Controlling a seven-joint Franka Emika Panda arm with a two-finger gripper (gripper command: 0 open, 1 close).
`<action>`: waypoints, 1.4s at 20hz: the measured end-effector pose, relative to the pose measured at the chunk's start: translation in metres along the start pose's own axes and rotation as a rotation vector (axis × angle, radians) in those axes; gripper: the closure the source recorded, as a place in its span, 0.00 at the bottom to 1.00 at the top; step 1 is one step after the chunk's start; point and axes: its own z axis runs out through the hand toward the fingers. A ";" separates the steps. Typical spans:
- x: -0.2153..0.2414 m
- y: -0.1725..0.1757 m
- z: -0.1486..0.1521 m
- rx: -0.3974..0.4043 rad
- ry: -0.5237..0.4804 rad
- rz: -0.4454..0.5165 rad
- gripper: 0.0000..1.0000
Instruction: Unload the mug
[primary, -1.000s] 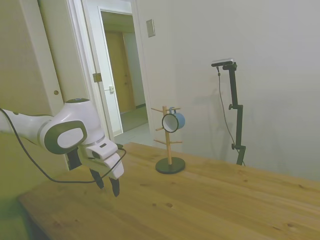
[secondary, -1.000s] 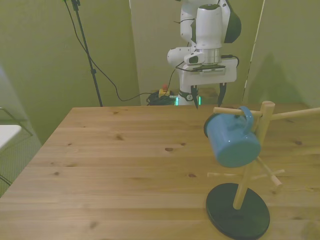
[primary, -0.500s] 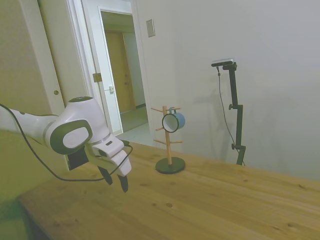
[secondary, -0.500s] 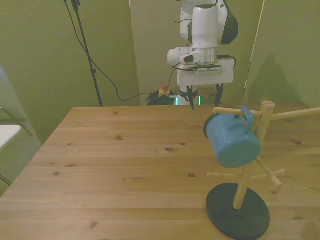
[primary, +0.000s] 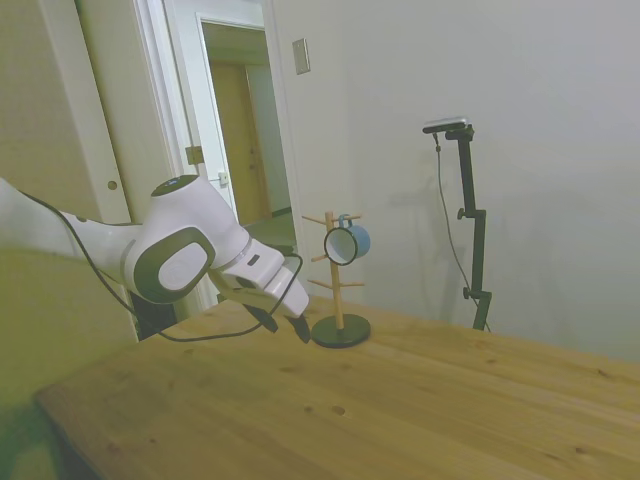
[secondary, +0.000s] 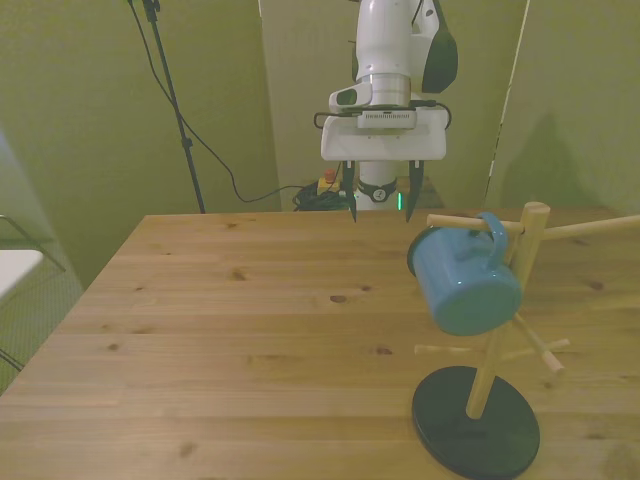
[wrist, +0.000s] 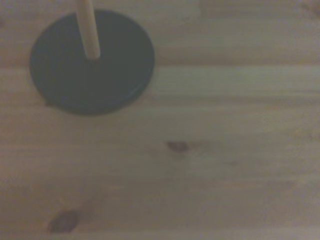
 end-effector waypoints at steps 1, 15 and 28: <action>0.006 -0.006 0.001 0.011 0.016 -0.005 0.00; 0.074 -0.085 -0.010 0.102 0.260 -0.071 0.00; 0.123 -0.144 0.014 0.108 0.303 -0.062 0.00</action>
